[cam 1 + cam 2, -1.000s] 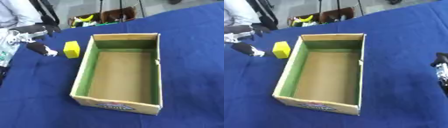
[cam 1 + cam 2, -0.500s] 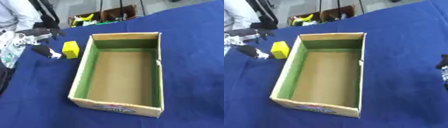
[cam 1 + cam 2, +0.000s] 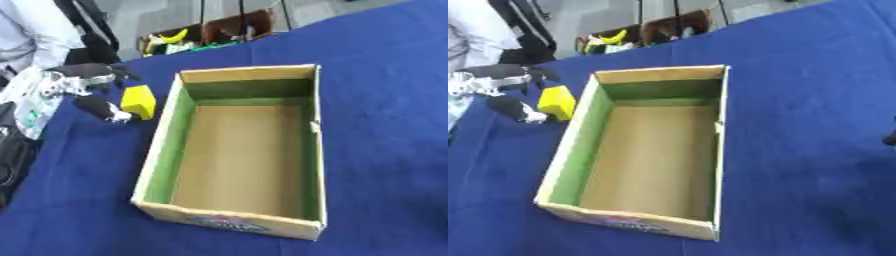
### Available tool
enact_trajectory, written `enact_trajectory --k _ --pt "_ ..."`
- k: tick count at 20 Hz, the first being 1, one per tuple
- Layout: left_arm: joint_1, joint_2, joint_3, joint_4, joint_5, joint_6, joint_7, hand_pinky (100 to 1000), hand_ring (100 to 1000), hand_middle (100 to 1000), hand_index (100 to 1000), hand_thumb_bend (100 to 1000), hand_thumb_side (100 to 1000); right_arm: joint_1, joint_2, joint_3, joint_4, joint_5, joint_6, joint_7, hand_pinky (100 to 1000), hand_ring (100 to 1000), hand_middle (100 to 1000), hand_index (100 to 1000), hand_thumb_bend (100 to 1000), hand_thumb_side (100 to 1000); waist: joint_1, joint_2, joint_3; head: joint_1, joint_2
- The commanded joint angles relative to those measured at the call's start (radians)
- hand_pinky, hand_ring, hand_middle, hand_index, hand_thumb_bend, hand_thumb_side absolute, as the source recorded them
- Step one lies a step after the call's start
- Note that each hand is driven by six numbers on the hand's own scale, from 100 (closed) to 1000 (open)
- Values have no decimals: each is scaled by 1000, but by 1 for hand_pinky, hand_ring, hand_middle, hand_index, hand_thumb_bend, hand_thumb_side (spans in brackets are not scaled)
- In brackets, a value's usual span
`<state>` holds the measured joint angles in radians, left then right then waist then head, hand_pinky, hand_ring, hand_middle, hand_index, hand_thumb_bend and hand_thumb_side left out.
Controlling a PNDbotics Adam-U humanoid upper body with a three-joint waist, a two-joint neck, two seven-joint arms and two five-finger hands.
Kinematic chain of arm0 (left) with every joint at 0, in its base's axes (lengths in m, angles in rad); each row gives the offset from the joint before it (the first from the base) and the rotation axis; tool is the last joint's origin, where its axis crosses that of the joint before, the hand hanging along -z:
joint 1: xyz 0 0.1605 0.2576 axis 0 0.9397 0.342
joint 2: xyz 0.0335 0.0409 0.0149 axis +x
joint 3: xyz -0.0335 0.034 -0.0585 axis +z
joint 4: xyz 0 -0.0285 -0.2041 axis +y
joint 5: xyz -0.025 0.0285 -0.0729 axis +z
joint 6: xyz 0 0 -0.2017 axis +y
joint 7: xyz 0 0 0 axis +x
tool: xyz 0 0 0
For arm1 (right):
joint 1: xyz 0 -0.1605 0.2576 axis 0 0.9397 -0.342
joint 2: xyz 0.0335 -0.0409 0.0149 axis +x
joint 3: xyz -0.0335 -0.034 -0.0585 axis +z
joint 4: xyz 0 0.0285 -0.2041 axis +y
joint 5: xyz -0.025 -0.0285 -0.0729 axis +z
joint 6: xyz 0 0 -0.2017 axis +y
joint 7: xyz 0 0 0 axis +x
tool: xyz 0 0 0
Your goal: Pick up objects on the table and place them in the box.
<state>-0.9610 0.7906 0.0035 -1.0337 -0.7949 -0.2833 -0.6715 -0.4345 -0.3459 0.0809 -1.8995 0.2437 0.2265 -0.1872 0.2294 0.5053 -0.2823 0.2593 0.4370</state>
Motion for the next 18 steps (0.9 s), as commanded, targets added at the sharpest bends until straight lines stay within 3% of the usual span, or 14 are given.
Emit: enact_trajectory --k 1,8,14,18 --pt "-21 28 11 -1 -10 7 -25 705 855 990 1000 513 587 -4 -22 -5 -10 -9 2 -5 889 1000 607 826 100 833 -4 -17 3 10 -16" --pt "-24 25 14 11 -25 17 -56 704 846 969 1000 470 585 -3 -26 -6 -11 -16 2 -13 889 1000 605 823 100 830 -3 -8 6 22 -19" --pt "-30 15 16 6 -4 5 -24 649 799 850 1000 445 583 -3 -31 -5 -9 -17 5 -14 890 1000 605 823 100 829 -3 1 9 26 -18" --pt "-30 15 15 9 0 1 9 657 816 906 1000 440 576 -1 -34 -5 -8 -17 8 -13 890 1000 605 822 100 827 -3 6 9 28 -20"
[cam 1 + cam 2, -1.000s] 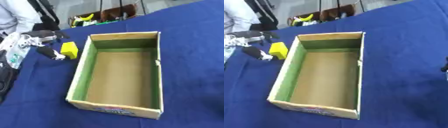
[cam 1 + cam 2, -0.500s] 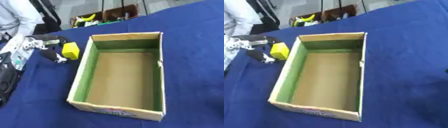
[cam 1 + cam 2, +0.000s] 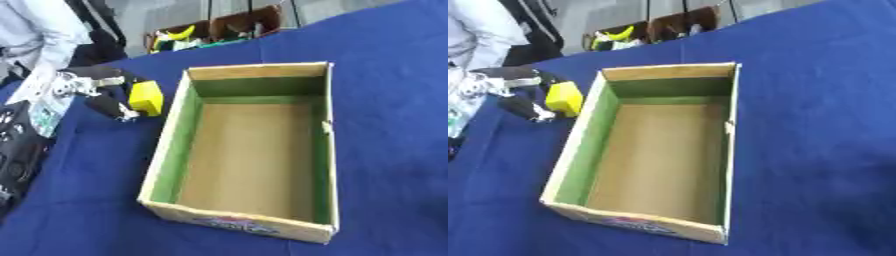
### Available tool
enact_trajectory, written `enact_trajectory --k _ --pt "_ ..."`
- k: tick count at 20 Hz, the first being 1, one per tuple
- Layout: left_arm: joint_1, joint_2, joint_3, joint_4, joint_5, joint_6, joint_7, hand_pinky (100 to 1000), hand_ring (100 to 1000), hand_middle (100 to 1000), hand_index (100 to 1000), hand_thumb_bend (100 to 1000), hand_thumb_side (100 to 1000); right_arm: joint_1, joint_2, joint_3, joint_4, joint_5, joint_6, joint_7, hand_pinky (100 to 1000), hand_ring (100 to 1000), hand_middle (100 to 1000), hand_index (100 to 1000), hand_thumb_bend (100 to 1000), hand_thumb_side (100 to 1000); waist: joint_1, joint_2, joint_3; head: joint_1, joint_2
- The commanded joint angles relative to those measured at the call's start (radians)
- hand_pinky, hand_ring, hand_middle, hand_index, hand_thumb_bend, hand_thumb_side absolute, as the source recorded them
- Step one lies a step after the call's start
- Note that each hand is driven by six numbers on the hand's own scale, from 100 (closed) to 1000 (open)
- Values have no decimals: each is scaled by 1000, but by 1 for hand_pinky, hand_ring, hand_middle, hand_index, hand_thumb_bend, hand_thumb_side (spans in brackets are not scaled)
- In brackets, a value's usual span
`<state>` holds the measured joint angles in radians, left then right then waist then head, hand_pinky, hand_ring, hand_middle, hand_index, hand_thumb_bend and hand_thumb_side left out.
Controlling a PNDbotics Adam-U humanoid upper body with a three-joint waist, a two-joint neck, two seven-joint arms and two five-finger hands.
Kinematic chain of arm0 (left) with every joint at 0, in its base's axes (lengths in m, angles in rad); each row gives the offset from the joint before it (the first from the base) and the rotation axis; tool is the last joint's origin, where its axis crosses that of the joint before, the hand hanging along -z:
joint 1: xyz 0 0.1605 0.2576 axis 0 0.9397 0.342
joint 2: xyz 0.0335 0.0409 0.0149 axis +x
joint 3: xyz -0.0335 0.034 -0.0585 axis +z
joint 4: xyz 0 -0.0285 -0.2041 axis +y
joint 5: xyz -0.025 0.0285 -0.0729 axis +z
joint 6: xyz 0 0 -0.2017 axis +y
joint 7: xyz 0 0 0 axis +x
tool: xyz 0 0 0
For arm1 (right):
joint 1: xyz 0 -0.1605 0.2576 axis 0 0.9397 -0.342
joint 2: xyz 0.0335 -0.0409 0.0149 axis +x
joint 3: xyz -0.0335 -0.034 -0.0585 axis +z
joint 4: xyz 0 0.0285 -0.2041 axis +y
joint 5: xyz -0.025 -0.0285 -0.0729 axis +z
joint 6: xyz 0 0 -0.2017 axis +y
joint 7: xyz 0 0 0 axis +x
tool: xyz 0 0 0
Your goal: Pick up objects on the table and place them in the box.
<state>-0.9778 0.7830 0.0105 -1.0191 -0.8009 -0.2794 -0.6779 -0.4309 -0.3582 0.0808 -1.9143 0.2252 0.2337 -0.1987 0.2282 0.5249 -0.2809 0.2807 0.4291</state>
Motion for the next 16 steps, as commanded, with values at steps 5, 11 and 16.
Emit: enact_trajectory --k 5,11,16 --pt "-16 24 4 -7 3 -6 9 655 817 935 1000 434 569 -1 -23 -5 6 0 6 -1 890 1000 605 820 100 824 -2 -11 12 6 -13" --pt "-17 21 1 -11 7 -9 -1 637 794 864 1000 409 561 1 -24 -8 5 -1 10 -6 890 1000 602 819 100 824 -2 -7 13 9 -17" --pt "-22 17 3 -15 15 -16 38 551 700 661 842 306 532 2 -24 -9 7 -2 14 -9 890 1000 601 818 100 823 -2 -4 13 12 -14"
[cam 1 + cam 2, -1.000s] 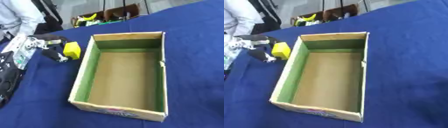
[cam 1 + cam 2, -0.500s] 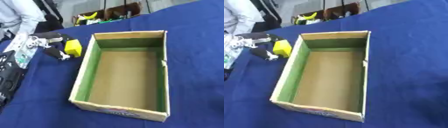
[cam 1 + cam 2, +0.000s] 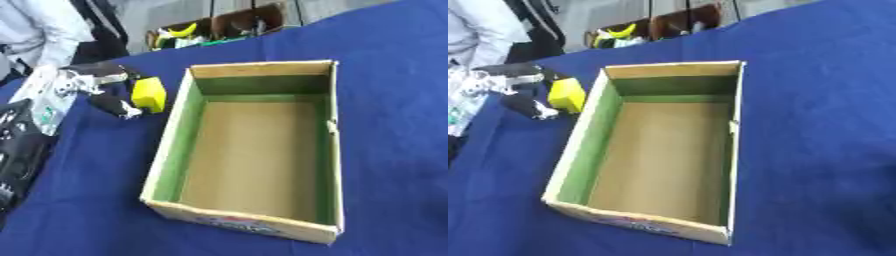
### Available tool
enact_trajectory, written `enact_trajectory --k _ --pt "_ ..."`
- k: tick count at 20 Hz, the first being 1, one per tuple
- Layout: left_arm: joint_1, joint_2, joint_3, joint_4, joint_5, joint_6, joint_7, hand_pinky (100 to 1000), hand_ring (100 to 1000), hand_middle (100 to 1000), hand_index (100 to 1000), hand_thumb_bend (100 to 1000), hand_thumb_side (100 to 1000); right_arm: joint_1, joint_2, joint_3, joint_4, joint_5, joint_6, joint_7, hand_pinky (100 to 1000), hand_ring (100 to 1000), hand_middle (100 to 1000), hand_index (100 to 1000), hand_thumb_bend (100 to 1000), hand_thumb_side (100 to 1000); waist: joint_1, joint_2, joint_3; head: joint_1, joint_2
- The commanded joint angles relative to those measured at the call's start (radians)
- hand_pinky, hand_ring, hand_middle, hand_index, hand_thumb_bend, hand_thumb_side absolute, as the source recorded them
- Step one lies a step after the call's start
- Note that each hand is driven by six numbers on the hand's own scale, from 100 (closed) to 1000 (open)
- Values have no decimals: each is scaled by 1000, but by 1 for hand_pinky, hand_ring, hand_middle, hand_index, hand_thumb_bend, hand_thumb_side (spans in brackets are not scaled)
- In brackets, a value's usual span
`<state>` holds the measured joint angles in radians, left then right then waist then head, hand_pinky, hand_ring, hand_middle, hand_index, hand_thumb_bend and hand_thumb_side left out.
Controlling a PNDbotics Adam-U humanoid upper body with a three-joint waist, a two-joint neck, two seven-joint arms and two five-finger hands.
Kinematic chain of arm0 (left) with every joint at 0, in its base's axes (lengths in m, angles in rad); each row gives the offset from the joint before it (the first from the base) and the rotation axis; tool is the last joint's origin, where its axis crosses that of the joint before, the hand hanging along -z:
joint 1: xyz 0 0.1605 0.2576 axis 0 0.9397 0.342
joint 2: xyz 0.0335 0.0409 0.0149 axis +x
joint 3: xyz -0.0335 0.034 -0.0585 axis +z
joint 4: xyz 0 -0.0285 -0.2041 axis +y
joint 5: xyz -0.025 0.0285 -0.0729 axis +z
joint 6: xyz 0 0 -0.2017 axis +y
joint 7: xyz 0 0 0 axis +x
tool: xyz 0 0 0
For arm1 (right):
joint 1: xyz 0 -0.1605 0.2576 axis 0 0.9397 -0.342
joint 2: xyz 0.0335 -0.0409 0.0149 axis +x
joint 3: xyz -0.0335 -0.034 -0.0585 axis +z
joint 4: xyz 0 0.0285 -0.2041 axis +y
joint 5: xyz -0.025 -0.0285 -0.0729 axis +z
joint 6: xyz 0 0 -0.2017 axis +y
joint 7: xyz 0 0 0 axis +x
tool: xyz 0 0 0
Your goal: Pick up objects on the table and place them in the box.
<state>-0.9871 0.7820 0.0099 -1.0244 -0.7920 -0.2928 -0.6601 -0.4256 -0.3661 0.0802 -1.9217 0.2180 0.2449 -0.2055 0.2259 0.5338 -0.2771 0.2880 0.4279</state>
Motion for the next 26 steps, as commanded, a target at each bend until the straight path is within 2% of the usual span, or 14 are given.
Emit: enact_trajectory --k 1,8,17,21,26 --pt "-13 18 5 -11 7 -3 36 542 690 643 822 294 534 -2 -16 -9 14 5 4 -2 890 1000 601 818 100 822 0 -14 10 5 -12" --pt "-14 18 1 -9 1 15 124 478 620 554 713 100 538 4 -12 -11 15 7 9 -8 891 1000 599 817 100 820 0 -19 10 8 -9" --pt "-11 26 -1 -7 -18 53 188 448 592 533 689 100 528 10 -7 -11 13 9 11 -9 893 1000 599 818 100 821 0 -32 14 8 -3" --pt "-8 29 -1 -7 -23 64 199 442 584 525 684 100 460 13 -3 -12 13 12 11 -9 894 1000 599 818 100 822 0 -39 15 8 1" --pt "-5 31 -1 -9 -12 73 204 428 568 508 660 100 429 16 3 -12 14 16 10 -8 894 1000 598 818 100 822 0 -53 14 6 6"
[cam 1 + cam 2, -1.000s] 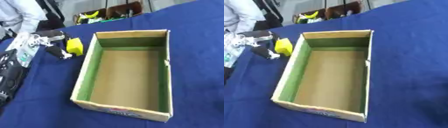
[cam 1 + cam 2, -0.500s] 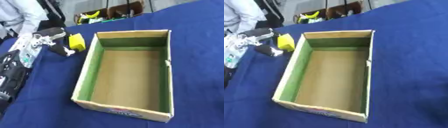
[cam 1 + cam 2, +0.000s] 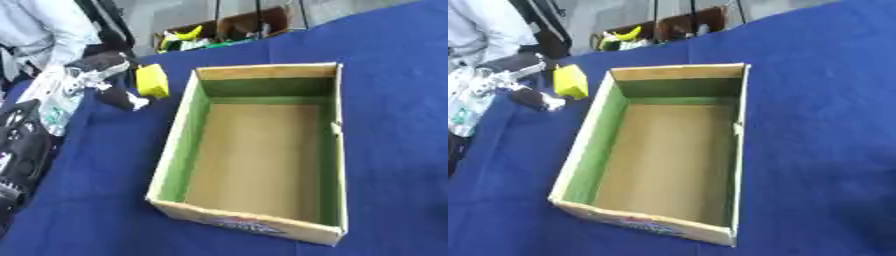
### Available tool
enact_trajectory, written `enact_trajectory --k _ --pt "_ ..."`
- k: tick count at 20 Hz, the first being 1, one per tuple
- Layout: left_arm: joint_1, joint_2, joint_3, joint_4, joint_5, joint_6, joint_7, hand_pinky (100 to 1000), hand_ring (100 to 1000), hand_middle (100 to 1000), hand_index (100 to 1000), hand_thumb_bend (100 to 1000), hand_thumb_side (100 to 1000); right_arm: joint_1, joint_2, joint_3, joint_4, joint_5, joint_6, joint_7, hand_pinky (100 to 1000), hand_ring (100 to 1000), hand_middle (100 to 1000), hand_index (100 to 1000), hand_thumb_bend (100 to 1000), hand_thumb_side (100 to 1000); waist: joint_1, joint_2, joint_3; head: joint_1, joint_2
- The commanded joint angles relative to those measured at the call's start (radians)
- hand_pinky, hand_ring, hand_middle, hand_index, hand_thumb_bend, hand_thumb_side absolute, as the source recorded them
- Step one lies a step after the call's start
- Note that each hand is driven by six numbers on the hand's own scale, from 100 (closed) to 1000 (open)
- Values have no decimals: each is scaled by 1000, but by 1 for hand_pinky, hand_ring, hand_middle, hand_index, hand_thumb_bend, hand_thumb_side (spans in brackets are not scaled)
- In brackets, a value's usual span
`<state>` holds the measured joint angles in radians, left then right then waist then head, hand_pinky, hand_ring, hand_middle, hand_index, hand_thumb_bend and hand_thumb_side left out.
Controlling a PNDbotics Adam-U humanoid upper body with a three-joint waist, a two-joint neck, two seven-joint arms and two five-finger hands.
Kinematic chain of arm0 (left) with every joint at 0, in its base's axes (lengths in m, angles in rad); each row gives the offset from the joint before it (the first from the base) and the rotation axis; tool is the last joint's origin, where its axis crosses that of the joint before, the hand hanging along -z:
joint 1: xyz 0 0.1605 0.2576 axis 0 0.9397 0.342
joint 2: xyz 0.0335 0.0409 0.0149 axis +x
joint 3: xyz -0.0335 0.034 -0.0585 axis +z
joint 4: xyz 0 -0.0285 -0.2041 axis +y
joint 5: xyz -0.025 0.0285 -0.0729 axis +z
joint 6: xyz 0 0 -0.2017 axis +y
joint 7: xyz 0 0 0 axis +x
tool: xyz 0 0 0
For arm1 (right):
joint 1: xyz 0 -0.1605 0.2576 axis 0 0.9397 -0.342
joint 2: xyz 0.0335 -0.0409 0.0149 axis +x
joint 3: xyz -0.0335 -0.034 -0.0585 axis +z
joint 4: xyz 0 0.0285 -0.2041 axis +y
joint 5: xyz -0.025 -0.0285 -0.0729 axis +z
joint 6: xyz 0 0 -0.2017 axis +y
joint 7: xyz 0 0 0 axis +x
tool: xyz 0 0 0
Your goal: Pick up objects on the table and place them in the box.
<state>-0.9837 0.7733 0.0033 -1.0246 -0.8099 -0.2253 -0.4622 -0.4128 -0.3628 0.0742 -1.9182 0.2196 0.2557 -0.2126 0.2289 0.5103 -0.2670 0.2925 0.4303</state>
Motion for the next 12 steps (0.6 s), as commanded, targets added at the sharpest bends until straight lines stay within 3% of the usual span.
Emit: enact_trajectory --k 1,12 --pt "-7 41 5 -10 11 7 8 426 567 505 657 100 427 4 1 -5 10 15 -1 0 894 1000 598 818 100 822 -3 -33 4 1 5" --pt "15 57 -2 -72 90 21 6 408 552 494 645 100 410 17 21 -6 10 25 -8 0 896 1000 598 818 100 820 -4 -85 10 -16 31"
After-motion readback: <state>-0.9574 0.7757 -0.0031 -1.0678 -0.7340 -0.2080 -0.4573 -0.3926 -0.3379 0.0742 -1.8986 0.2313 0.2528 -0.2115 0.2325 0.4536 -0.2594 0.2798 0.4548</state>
